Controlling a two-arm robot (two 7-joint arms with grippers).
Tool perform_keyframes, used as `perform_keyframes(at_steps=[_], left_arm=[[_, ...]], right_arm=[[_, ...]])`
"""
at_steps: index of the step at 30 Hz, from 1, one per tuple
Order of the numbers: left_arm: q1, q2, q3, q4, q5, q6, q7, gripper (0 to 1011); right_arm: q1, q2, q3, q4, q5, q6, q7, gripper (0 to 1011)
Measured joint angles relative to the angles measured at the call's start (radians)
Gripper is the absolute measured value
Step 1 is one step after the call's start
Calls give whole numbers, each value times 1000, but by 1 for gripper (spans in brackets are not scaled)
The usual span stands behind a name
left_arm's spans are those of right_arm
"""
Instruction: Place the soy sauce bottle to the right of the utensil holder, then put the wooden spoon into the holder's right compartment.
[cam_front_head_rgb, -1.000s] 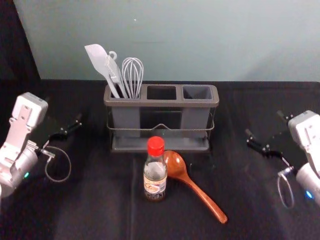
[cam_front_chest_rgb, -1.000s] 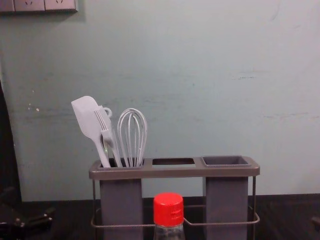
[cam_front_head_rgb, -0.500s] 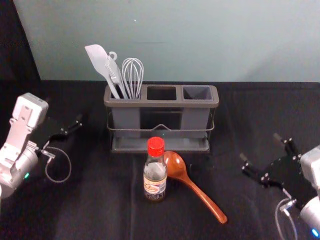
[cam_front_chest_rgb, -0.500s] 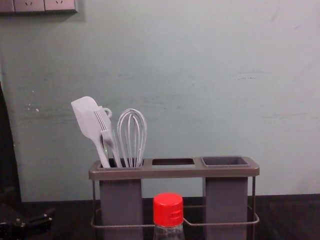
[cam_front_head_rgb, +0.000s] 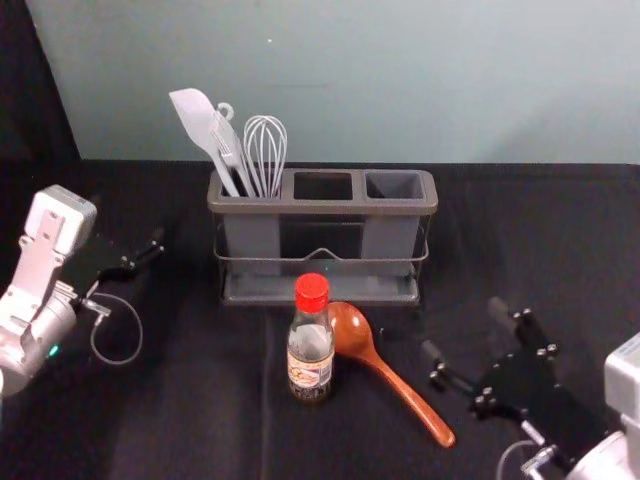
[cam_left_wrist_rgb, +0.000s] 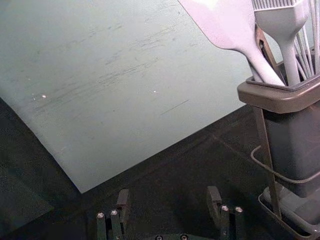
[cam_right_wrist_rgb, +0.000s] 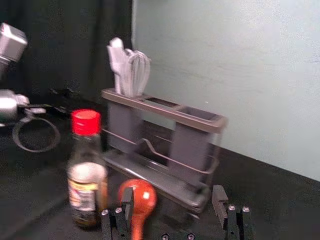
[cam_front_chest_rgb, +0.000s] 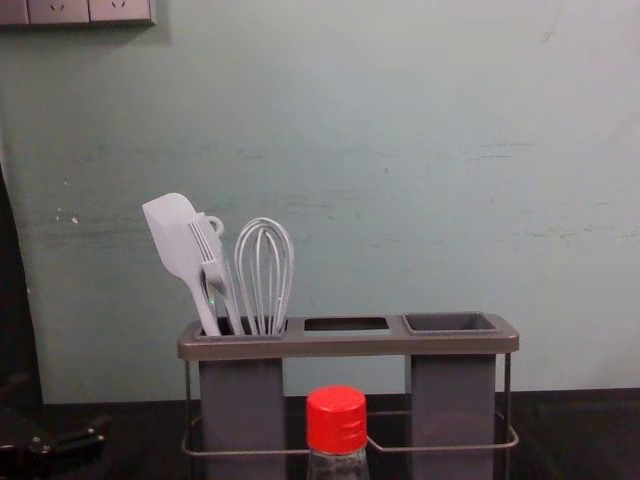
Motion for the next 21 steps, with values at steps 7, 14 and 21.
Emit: perform_keyframes(at_steps=[7,14,21], left_arm=[[0,0,0,0,0,0,0,1000],[0,0,0,0,0,0,0,1000],[0,0,0,0,0,0,0,1000]], right_arm=[[23,-55,-57,-10,-21,0,46,1002],[76,-120,-110,2,-48,22,85,1003],[169,-200,-145,59,-46,63,147,1002]])
